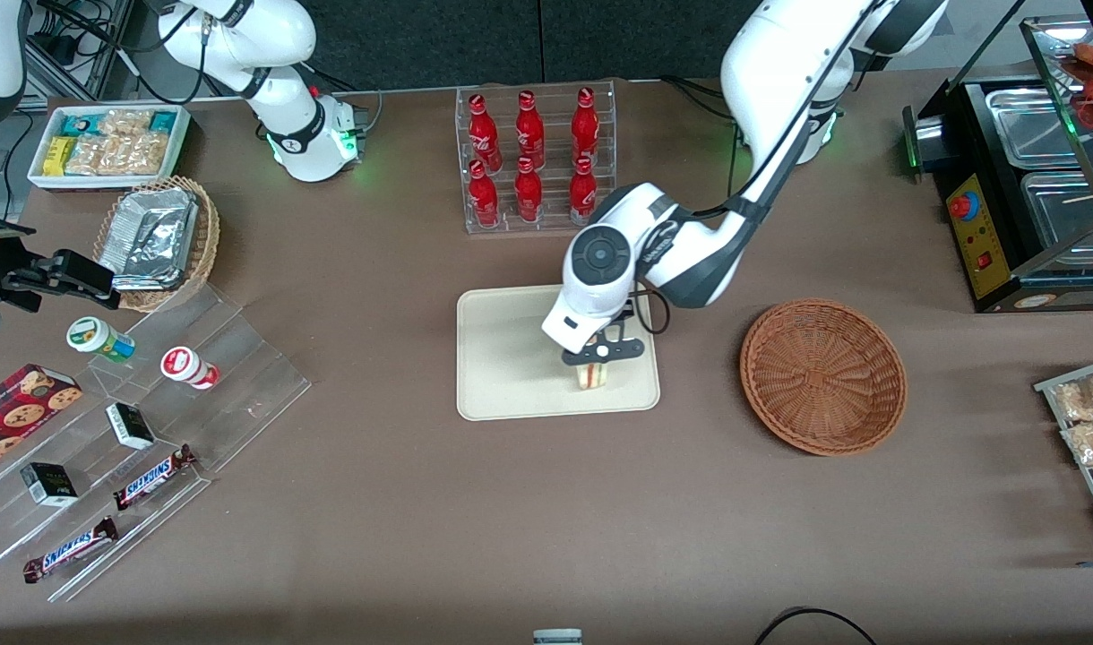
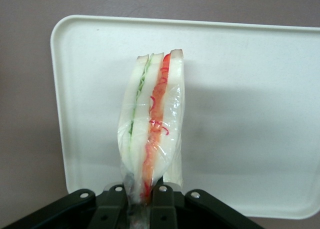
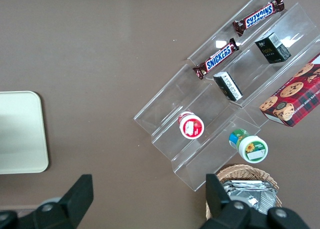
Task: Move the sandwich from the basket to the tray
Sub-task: 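Carry the held sandwich over to the white tray, then lower the sandwich onto the tray and open the left gripper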
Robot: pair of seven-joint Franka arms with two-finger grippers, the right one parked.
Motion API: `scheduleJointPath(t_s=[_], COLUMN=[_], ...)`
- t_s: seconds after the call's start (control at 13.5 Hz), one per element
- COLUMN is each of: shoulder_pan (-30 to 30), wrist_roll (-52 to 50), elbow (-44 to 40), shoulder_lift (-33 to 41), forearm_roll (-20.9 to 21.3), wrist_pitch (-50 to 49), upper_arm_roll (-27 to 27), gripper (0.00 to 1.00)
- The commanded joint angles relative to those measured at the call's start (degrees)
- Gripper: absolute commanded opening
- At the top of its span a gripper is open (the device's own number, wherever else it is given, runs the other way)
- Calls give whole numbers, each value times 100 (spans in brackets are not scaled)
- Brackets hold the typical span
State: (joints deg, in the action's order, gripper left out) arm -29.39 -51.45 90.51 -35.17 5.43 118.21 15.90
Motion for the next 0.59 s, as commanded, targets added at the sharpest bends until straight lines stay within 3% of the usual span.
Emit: scheduleJointPath(t_s=[0.0, 0.52], shoulder_pan=[-251, -410], wrist_roll=[-269, -489], elbow=[-340, -402], shoulder_lift=[-305, -517], forearm_roll=[370, 634], wrist_pitch=[-8, 44], upper_arm_roll=[-87, -88], gripper=[0, 0])
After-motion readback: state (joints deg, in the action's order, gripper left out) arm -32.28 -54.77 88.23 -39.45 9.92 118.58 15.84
